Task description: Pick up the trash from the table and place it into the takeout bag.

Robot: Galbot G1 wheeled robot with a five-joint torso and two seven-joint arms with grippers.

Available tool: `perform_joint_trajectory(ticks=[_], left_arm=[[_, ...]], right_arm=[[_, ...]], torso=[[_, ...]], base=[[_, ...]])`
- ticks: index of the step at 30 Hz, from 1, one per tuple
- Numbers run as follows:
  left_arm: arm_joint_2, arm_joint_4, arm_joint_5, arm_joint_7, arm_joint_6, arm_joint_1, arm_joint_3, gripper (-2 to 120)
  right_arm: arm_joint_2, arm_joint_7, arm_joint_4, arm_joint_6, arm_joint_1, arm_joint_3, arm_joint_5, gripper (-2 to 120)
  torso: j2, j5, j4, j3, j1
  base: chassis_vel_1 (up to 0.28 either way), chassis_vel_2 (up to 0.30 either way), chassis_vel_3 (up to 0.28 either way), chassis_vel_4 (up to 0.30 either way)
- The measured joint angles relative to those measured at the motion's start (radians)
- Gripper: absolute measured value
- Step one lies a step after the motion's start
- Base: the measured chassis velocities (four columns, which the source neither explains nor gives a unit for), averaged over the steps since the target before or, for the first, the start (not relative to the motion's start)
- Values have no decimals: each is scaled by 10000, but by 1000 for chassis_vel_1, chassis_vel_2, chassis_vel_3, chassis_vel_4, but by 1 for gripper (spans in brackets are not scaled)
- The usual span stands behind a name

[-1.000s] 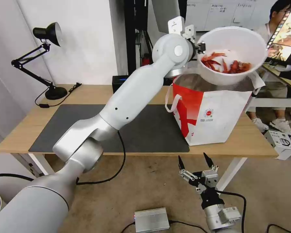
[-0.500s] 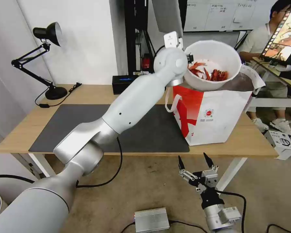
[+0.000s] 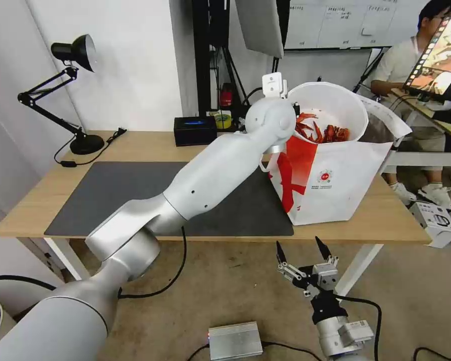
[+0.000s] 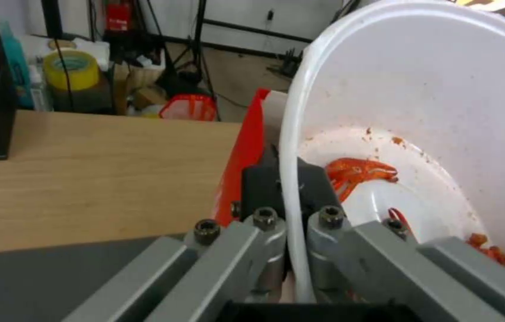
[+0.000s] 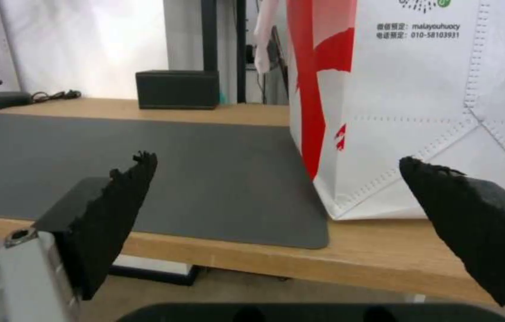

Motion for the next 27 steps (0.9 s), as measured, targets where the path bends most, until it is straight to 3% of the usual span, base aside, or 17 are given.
perform_joint_trajectory(ticks=[3, 9, 16, 21, 25, 27], left_arm=[[2, -6, 123, -1, -58, 38, 40, 0], [7, -105, 156, 39, -63, 42, 70, 15], [11, -264, 232, 155, -45, -75, 160, 46], [12, -354, 211, 189, -24, -107, 173, 59], [14, -444, 174, 244, 7, -98, 205, 80], [14, -449, 170, 255, 12, -92, 202, 82]], right_arm=[[0, 0, 0, 0, 0, 0, 0, 100], [0, 0, 0, 0, 0, 0, 0, 100], [0, 0, -1, 0, 0, 0, 0, 100], [0, 0, -1, 0, 0, 0, 0, 100], [0, 1, 0, 0, 0, 0, 0, 100], [0, 0, -1, 0, 0, 0, 0, 100]], torso=[[0, 0, 0, 0, 0], [-1, 0, 0, 1, 0], [0, 0, 0, 0, 0], [0, 0, 1, 0, 0], [-1, 0, 0, 0, 0], [-1, 0, 0, 0, -1]], base=[[0, 0, 0, 0], [0, 0, 0, 0], [0, 0, 0, 0], [0, 0, 0, 0], [0, 0, 0, 0], [0, 0, 0, 0]])
